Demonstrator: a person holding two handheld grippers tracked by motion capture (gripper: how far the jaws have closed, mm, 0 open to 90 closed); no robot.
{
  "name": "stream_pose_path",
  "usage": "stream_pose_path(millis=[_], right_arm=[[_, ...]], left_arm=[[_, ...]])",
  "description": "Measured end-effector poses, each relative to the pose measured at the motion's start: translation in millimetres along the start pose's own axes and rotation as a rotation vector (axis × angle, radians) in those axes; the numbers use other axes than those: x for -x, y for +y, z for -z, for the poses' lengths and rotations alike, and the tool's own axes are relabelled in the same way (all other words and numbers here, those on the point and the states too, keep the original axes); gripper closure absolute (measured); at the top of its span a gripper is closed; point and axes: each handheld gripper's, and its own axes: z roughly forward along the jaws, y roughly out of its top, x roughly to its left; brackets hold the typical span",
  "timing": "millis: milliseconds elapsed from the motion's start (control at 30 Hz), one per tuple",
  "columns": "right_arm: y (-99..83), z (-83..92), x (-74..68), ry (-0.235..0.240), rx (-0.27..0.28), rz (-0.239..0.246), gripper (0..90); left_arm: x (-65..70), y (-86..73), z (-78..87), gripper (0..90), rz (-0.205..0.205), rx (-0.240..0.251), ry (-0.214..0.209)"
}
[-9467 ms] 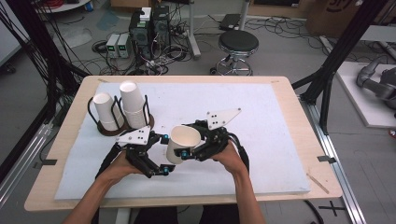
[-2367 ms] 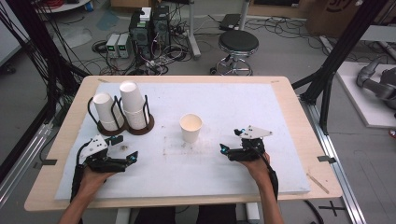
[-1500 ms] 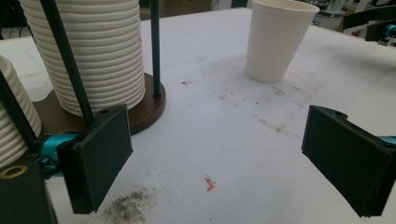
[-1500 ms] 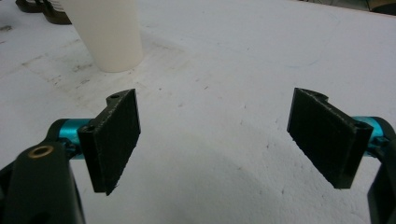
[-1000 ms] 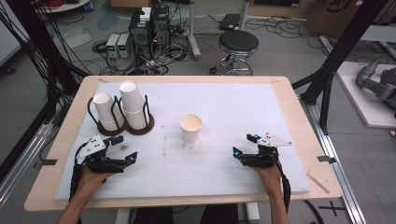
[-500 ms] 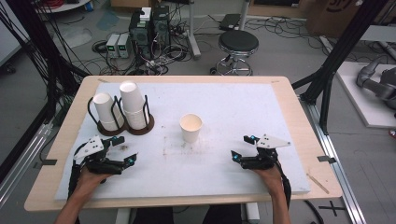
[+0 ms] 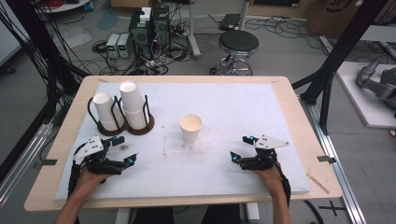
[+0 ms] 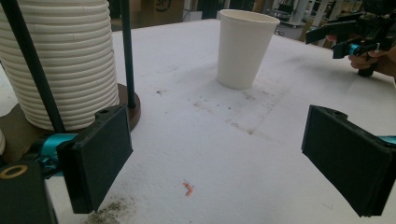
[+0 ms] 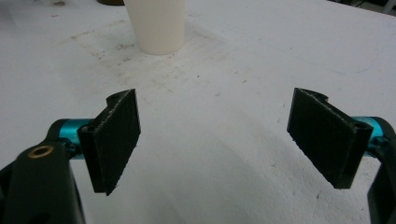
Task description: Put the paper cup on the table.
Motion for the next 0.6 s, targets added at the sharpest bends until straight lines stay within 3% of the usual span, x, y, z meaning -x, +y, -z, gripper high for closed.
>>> stream_pose_path(millis=[133, 600], right_arm=[[-0.1, 0.0, -0.7, 0.000, 0.002, 0.020, 17.9], [-0.2, 0.2, -1.6, 0.003, -0.003, 0.022, 17.9]], left_arm=[[0.1, 0.0, -0.2, 8.4, 0.003, -0.001, -0.001], [0.3, 0.1, -0.3, 8.8, 0.000, -0.006, 0.000]])
